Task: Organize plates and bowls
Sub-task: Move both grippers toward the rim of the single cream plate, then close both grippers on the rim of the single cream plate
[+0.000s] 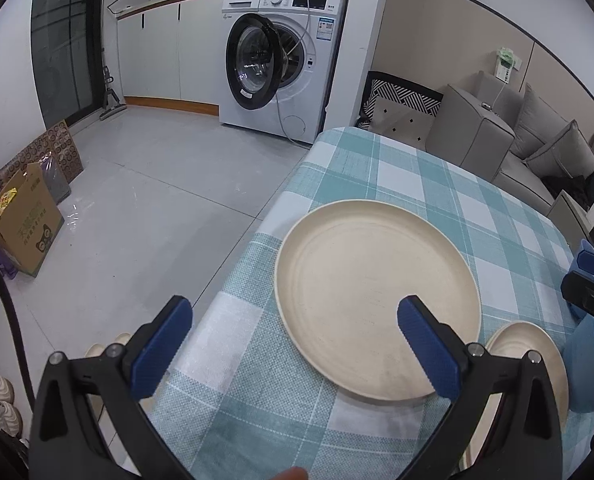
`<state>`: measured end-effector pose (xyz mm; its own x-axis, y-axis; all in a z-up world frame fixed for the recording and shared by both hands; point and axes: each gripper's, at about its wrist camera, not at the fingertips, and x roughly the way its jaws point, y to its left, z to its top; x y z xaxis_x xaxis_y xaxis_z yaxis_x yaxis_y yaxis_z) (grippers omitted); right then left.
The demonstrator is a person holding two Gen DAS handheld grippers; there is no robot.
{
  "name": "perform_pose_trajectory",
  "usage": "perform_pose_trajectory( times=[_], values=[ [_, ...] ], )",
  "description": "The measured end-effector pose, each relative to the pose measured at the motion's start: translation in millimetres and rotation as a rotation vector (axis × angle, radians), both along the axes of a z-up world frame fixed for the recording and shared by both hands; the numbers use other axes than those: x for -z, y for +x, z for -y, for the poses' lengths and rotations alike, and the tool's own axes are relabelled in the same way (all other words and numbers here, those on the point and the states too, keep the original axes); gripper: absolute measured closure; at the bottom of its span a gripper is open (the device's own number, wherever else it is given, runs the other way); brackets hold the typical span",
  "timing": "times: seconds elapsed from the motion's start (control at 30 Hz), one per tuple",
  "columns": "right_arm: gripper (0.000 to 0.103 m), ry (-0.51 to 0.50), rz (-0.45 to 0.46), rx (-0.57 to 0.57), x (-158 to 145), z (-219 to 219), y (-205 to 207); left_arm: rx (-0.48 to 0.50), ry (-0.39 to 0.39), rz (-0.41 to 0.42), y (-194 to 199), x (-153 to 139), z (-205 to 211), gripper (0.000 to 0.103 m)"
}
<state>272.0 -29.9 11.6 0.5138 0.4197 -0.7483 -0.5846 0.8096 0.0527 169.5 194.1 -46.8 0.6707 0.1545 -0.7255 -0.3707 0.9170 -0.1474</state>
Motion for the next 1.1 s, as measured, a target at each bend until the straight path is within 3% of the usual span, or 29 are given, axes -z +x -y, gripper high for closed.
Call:
perform_pose_trajectory(
  times=[0.8, 0.97, 1.1],
  values=[
    [0.002, -0.045, -0.146, -0.021, 50, -42, 27, -0.047, -0.062, -0.053, 6, 37, -20, 0.001],
    [0.013, -0.059, -0.176, -0.033, 65, -47, 34, -0.016, -0.073, -0.063, 10, 43, -18, 0.009],
    [0.022, -0.068, -0.199, -0.039, 74, -50, 38, 0.003, -0.075, -0.059, 11, 44, -15, 0.010]
  ],
)
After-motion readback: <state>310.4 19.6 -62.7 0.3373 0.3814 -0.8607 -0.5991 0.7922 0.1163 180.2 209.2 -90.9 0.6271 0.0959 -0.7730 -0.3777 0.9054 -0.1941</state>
